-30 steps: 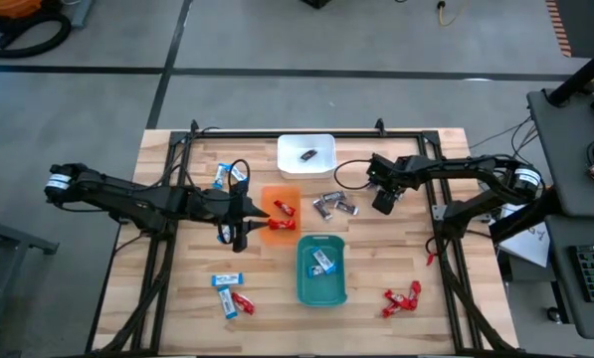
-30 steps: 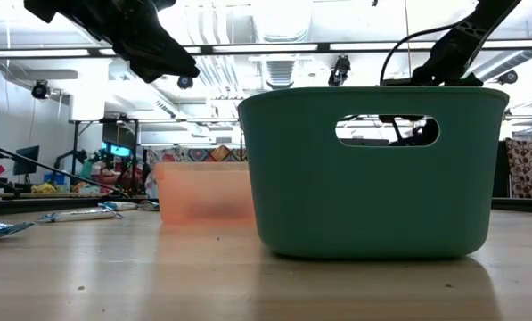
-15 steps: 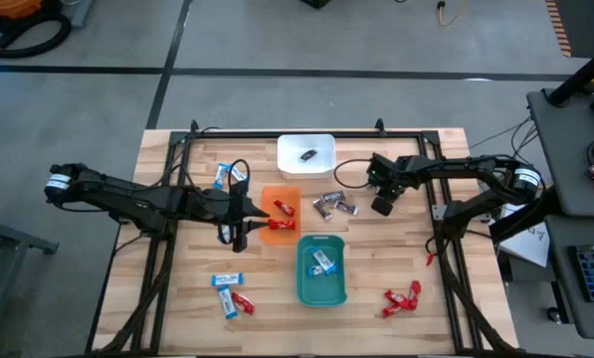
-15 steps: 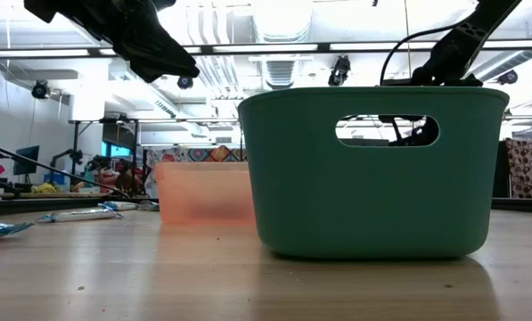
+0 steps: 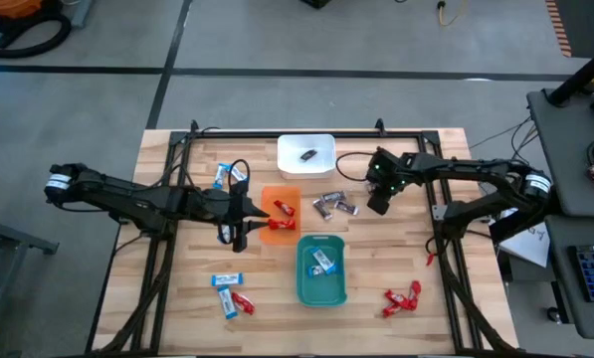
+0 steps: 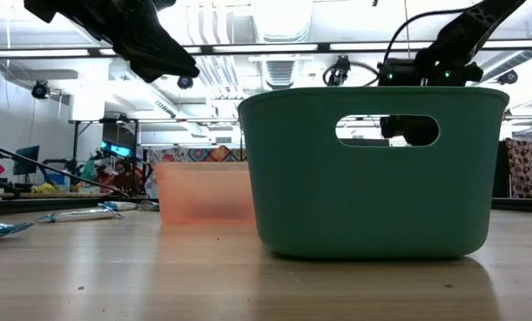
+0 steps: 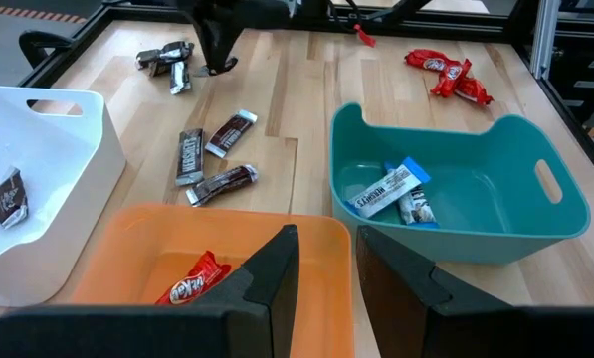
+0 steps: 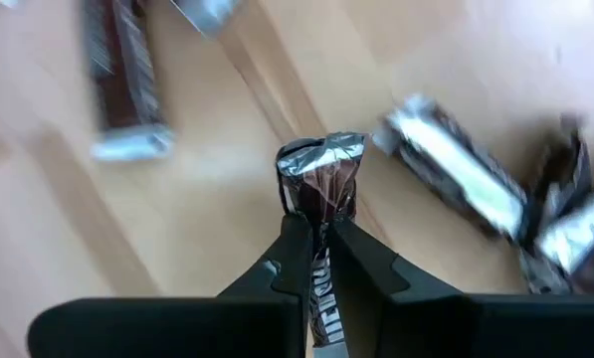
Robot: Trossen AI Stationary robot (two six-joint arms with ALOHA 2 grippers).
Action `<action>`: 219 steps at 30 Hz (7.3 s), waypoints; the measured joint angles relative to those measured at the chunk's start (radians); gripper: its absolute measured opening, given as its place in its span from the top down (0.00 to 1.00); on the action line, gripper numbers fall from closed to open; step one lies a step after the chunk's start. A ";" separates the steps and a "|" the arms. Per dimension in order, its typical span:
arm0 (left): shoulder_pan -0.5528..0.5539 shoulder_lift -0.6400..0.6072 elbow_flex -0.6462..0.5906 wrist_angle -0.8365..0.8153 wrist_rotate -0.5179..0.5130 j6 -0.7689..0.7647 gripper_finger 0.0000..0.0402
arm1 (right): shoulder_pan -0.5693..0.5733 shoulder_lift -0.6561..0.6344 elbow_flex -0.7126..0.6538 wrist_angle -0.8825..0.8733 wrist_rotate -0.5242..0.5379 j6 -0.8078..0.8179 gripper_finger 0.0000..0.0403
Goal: Sort candy
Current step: Put the brown chocolate bar into the white bin
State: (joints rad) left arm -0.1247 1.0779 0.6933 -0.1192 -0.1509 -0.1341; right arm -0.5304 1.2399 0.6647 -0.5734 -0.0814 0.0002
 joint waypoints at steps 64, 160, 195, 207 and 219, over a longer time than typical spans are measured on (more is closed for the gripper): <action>0.001 0.000 0.000 0.007 0.000 0.048 0.78 | 0.000 0.287 0.001 1.213 0.032 0.025 0.68; 0.002 0.052 0.000 0.126 0.001 0.043 0.78 | 0.288 0.223 -0.399 1.181 0.121 0.086 0.80; 0.001 0.059 0.000 0.092 0.002 0.048 0.78 | 0.221 0.241 0.069 1.056 0.275 -0.039 0.92; 0.001 0.058 0.000 -0.072 0.003 -0.021 0.78 | 0.150 0.380 0.260 0.836 0.275 -0.036 0.92; 0.001 0.047 0.000 -0.247 0.004 -0.092 0.78 | 0.139 0.473 0.409 0.662 0.300 -0.003 0.91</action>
State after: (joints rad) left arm -0.1238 1.1246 0.6937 -0.3661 -0.1471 -0.2266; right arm -0.3915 1.7133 1.0741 0.0885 0.2188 -0.0031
